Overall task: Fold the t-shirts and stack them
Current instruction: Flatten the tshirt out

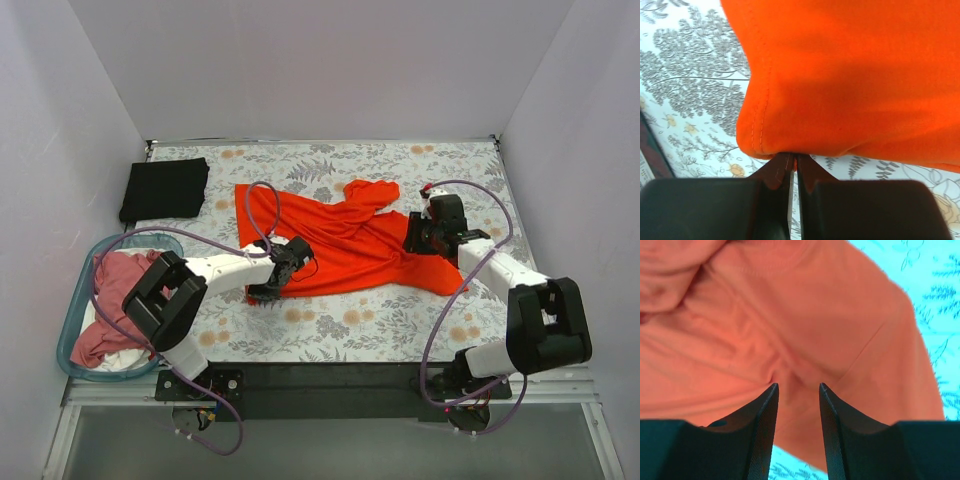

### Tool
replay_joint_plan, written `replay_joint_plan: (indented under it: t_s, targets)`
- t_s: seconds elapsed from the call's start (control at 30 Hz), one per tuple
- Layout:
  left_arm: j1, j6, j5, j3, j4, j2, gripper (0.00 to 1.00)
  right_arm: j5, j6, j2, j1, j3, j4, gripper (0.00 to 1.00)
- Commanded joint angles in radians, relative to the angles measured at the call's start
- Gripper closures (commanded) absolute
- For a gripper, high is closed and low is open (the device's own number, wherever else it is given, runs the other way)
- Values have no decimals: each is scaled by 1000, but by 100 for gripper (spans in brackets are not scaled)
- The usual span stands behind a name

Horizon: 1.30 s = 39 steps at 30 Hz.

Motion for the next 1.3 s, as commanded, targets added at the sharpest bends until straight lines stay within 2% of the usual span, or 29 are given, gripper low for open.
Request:
replay_joint_plan:
  t_s: [0.0, 0.17, 0.33, 0.47, 0.63, 0.77, 0.87, 1.0, 1.07, 1.1, 1.17, 1.23, 1.27]
  targets:
    - [35, -13, -65, -7, -13, -78, 100, -86, -13, 74, -37, 99, 6, 55]
    - [87, -3, -58, -16, -3, -92, 100, -142, 28, 192, -84, 168, 7, 56]
    - [145, 21, -52, -43, 47, -78, 100, -218, 68, 284, -143, 156, 21, 57]
    - [165, 30, -55, -47, 54, -54, 100, -227, 106, 309, -236, 108, 23, 58]
    - [167, 27, -49, -47, 56, -69, 100, -149, 163, 209, -324, -11, -15, 59]
    - [166, 32, -16, -44, 54, -89, 100, -100, 176, 42, -333, -123, -54, 58]
    - [167, 41, 3, -33, 48, -116, 100, -153, 156, -31, -324, -119, -43, 57]
    - [167, 40, 71, 18, 33, -165, 99, -216, 75, -44, -283, -4, -42, 57]
    - [167, 32, 111, 38, 36, -210, 89, -210, 56, -32, -264, 33, -42, 56]
    - [167, 23, 141, 54, 39, -224, 76, -207, 44, -26, -241, 45, -37, 55]
    - [166, 20, 162, 76, 42, -257, 60, -210, 12, 3, -223, 85, -38, 54]
    - [169, 21, 169, 113, 40, -271, 47, -233, -24, 37, -214, 116, -37, 53]
    - [169, 23, 166, 122, 47, -279, 44, -242, -30, 48, -207, 123, -37, 53]
